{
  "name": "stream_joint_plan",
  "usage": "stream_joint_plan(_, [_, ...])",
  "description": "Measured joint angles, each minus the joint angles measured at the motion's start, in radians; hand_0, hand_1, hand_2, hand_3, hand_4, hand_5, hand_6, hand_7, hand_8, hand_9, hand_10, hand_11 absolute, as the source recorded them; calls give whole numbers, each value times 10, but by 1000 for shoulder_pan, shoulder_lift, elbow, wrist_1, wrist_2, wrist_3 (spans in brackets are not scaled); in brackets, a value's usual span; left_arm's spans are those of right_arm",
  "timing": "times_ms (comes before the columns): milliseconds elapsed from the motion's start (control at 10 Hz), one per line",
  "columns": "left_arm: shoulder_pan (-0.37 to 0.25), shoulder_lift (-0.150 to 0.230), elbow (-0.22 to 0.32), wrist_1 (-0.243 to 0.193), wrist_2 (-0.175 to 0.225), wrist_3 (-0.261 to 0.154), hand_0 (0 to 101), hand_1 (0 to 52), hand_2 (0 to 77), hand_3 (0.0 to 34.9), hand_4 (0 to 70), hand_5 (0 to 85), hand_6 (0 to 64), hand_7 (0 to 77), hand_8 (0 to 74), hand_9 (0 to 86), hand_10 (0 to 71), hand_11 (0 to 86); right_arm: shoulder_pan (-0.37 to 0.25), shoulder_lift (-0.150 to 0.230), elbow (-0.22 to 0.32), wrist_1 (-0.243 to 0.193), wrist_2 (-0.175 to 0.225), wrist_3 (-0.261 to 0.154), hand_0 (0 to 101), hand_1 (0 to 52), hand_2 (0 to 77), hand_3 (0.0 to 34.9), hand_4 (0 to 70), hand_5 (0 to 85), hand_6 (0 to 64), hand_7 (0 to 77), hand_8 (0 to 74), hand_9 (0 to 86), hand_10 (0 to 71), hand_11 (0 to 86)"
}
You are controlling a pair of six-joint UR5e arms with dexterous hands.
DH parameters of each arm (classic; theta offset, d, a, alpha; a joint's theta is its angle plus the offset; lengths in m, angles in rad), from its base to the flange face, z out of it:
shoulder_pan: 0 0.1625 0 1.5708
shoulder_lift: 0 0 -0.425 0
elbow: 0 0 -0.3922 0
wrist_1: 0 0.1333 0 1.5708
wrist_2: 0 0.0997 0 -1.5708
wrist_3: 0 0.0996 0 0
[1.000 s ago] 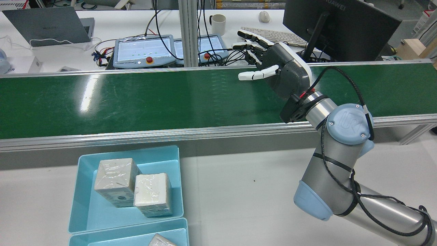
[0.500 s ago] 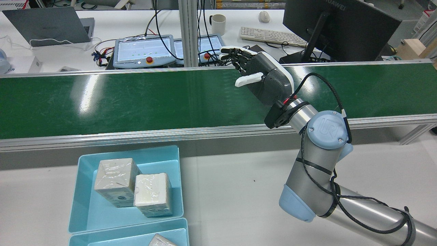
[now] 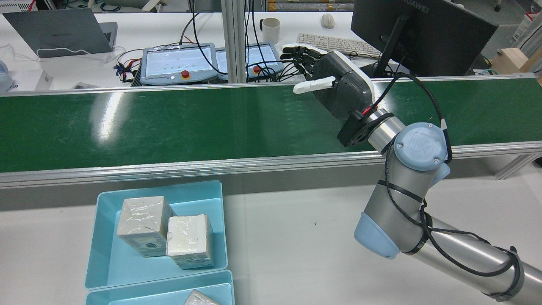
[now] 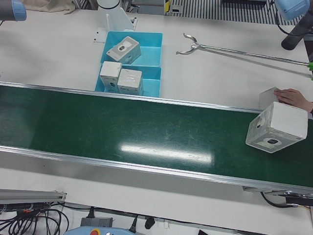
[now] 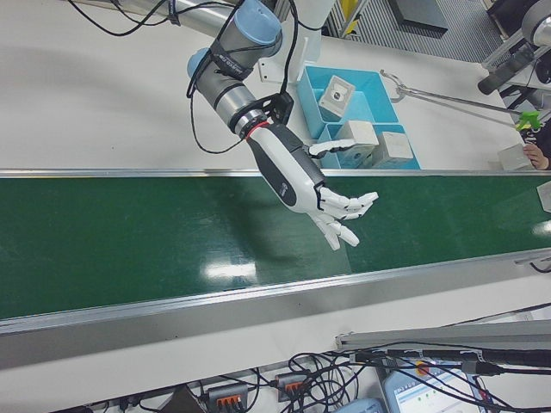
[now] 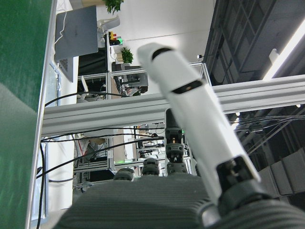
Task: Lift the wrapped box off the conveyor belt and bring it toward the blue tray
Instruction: 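Move the right hand over the conveyor belt and open its fingers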
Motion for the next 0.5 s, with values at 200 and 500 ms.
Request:
stream_joint_plan(200, [0,0,0,0,0,0,0,0,11,0,0,5,0,5,5,0,5,0,14,5,13,-96,-21,0,569,240,213,88,180,196,87,245,11,49,5,16])
stream_joint_plan(500, [0,0,0,0,0,0,0,0,5,0,0,11,0,5,5,0,5,0,1,6,22,-142,-21,4,558,251,213,90,158,196,71,229,11,49,5,16])
